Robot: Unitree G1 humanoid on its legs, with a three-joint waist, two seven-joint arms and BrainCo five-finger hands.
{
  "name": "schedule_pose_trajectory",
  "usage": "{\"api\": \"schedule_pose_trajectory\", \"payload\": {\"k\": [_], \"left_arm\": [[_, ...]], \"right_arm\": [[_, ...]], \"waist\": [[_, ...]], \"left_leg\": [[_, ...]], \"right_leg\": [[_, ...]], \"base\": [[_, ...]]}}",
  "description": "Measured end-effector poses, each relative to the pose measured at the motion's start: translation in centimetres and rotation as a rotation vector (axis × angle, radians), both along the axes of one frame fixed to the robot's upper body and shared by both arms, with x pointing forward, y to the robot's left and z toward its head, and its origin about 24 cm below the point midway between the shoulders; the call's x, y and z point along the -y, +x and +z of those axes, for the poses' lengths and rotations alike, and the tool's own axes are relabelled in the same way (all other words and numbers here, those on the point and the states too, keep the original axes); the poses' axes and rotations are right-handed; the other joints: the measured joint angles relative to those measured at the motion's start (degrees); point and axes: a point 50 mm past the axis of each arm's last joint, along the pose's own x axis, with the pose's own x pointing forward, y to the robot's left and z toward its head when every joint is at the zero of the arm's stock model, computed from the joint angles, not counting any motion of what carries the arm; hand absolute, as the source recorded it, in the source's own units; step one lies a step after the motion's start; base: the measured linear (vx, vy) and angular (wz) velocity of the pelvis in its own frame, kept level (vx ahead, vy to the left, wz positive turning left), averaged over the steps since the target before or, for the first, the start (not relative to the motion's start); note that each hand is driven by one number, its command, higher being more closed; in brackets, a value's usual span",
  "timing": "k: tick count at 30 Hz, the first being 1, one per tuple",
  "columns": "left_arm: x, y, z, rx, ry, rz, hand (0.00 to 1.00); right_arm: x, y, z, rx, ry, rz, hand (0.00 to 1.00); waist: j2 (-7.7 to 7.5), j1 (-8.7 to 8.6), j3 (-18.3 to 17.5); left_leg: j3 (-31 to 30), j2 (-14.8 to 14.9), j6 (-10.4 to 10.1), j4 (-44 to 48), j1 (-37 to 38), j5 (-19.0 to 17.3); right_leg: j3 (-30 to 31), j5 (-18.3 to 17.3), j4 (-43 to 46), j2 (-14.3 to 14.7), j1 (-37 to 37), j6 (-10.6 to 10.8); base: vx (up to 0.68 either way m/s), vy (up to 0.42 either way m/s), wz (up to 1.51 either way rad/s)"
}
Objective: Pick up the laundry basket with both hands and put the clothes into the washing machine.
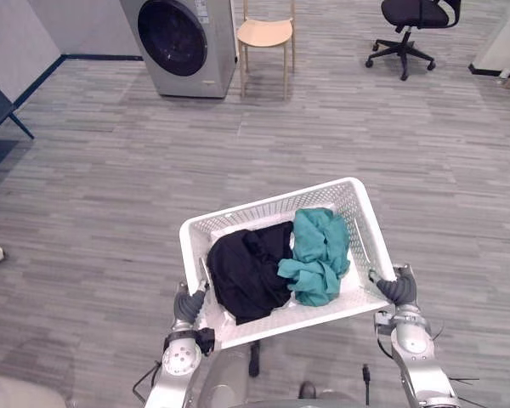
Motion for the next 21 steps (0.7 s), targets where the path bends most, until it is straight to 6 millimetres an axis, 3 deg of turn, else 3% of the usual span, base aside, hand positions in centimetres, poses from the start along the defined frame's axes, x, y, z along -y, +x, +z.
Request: {"api": "schedule_pose_trajectory", "payload": {"k": [1, 2, 3, 4, 5, 6, 7, 9, 11, 13, 14, 15, 16, 17, 18, 19, 20, 21], "left_arm": [[0.0, 0.2, 0.4, 0.017, 0.008, 0.000, 1.00], [0.0, 0.4, 0.6, 0.025, 0.010, -0.002, 1.00], [0.0, 0.3, 0.5, 0.019, 0.017, -0.003, 1.00], [0.0, 0.3, 0.5, 0.013, 0.019, -0.003, 1.00], [-0.2, 0.3, 0.5, 0.008, 0.028, -0.004, 1.00], [-0.3, 0.3, 0.5, 0.005, 0.035, -0.005, 1.00], [-0.5, 0.2, 0.3, -0.014, 0.044, -0.006, 1.00], [-0.7, 0.0, 0.2, -0.026, 0.064, -0.005, 1.00], [-1.1, 0.4, 0.5, -0.011, 0.092, -0.019, 1.00], [-1.2, 1.0, 0.9, 0.007, 0.109, -0.040, 1.00], [-1.0, 1.4, 1.0, 0.013, 0.112, -0.052, 1.00], [-1.0, 1.6, 1.0, 0.016, 0.115, -0.055, 1.00], [-1.0, 1.8, 1.0, 0.018, 0.120, -0.057, 1.00], [-1.1, 1.7, 0.8, 0.008, 0.123, -0.058, 1.00], [-1.0, 1.6, 0.7, 0.001, 0.123, -0.061, 1.00], [-0.4, 1.4, 0.1, -0.020, 0.108, -0.070, 1.00], [0.1, 1.4, 0.1, -0.020, 0.097, -0.069, 1.00], [0.1, 1.6, 0.1, -0.016, 0.101, -0.071, 1.00]], "right_arm": [[-0.1, 0.3, 0.0, 0.000, 0.001, 0.003, 1.00], [0.0, 0.6, -0.1, -0.005, 0.000, 0.003, 1.00], [0.0, 1.0, 0.0, -0.001, -0.004, 0.007, 1.00], [0.0, 1.1, 0.0, -0.001, -0.004, 0.008, 1.00], [-0.2, 1.4, -0.3, -0.008, 0.007, 0.010, 1.00], [-0.4, 1.5, -0.6, -0.021, 0.017, 0.008, 1.00], [-0.5, 1.2, -1.5, -0.056, 0.028, 0.001, 1.00], [-0.9, 0.7, -2.3, -0.089, 0.046, 0.000, 1.00], [-1.0, 0.8, -2.0, -0.066, 0.045, 0.008, 1.00], [-1.0, 0.8, -1.8, -0.055, 0.041, 0.012, 1.00], [-0.8, 0.7, -1.8, -0.059, 0.036, 0.008, 1.00], [-0.7, 0.6, -1.9, -0.061, 0.037, 0.006, 1.00], [-0.7, 0.3, -1.9, -0.061, 0.038, 0.004, 1.00], [-0.7, -0.1, -2.0, -0.067, 0.037, 0.001, 1.00], [-0.7, -0.4, -2.2, -0.075, 0.039, -0.002, 1.00], [-0.2, -1.0, -2.5, -0.101, 0.029, -0.015, 1.00], [0.2, -0.9, -2.4, -0.111, 0.013, -0.017, 1.00], [0.3, -0.9, -2.4, -0.110, 0.010, -0.019, 1.00]], "waist": [[-0.68, -0.13, -0.4], [-1.35, -0.33, -0.7], [-1.61, 0.05, -0.8], [-1.75, 0.04, -0.8], [-2.52, -0.11, -0.5], [-3.23, -0.19, -0.2], [-3.78, -0.47, -0.1], [-2.95, -1.58, -0.3], [-2.36, -3.07, -0.7], [-2.06, -4.12, -0.5], [-1.62, -5.45, -0.3], [-1.88, -6.20, -0.3], [-2.74, -6.49, -0.6], [-3.71, -6.53, -1.2], [-4.01, -6.68, -1.5], [-1.63, -7.17, -3.1], [2.38, -6.71, -3.7], [3.37, -6.62, -3.5]], "left_leg": [[0.2, -1.7, 5.4, 1.5, 0.4, 2.3], [1.0, -2.3, 7.9, 4.8, -0.1, 0.2], [2.7, -2.5, 8.8, 9.8, 0.2, -5.0], [3.2, -2.7, 8.8, 11.1, 1.0, -7.1], [4.3, -3.3, 9.4, 11.9, 4.1, -11.1], [4.6, -4.2, 9.4, 11.9, 6.5, -12.8], [4.7, -5.5, 9.3, 11.2, 11.9, -15.1], [3.7, -6.0, 8.6, 4.8, 21.2, -16.0], [1.8, -5.7, 8.6, -1.7, 26.7, -16.0], [-0.1, -5.2, 8.1, -6.5, 31.4, -16.2], [-1.5, -4.3, 6.6, -8.4, 34.2, -17.0], [-1.7, -4.2, 6.0, -8.8, 35.4, -17.3], [-2.1, -4.6, 4.3, -10.0, 38.2, -18.2], [-3.2, -5.1, 2.0, -10.2, 41.7, -19.5], [-4.0, -5.2, 1.3, -9.6, 43.3, -20.0], [-4.9, -2.8, 0.7, -6.1, 43.9, -20.3], [-4.5, 0.7, -0.5, 4.6, 40.2, -19.5], [-4.1, 2.1, -2.9, 12.5, 36.7, -16.7]], "right_leg": [[0.7, -0.6, 0.6, -1.7, 1.5, 1.7], [1.0, -0.9, 3.4, -3.1, 0.9, 2.6], [3.4, -2.9, 13.2, -5.0, -1.9, 5.8], [4.6, -3.8, 19.6, -5.5, -4.0, 7.3], [6.9, -2.7, 36.4, -7.3, -9.5, 10.5], [8.1, -1.0, 45.4, -8.7, -12.7, 12.1], [7.2, -0.5, 58.6, -10.9, -16.4, 10.1], [2.5, -3.5, 64.8, -11.9, -21.8, 5.0], [-2.0, -5.2, 59.3, -10.4, -27.9, 2.5], [-5.2, -5.3, 46.3, -8.3, -33.1, 1.6], [-7.1, -1.9, 32.7, -6.7, -34.6, 1.2], [-7.9, 1.2, 24.9, -6.1, -34.9, 1.6], [-8.5, 7.1, 13.2, -5.1, -35.5, 1.0], [-8.9, 11.1, 8.6, -4.5, -36.5, -1.5], [-8.2, 14.1, 8.7, -4.1, -36.6, -4.8], [-7.8, 22.8, 12.7, -2.8, -36.7, -7.6], [-9.1, 19.1, 16.8, -0.3, -36.9, -8.1], [-9.3, 16.5, 18.5, 0.8, -36.4, -7.8]], "base": [[0.66, 0.231, -0.02], [0.94, 0.322, -0.11], [0.66, 0.226, -0.18], [0.77, 0.274, -0.43], [0.49, 0.181, -0.32], [0.61, 0.203, -0.30], [0.49, 0.148, -0.17], [0.64, 0.168, -0.05], [0.64, 0.104, 0.19], [0.61, 0.031, 0.43], [0.52, -0.012, 0.58], [0.69, -0.047, 0.67], [0.73, -0.087, 0.47], [0.78, -0.112, 0.41], [0.85, -0.139, 0.39], [0.89, -0.136, 0.17], [0.86, -0.119, 0.03], [0.82, -0.134, -0.32]]}}
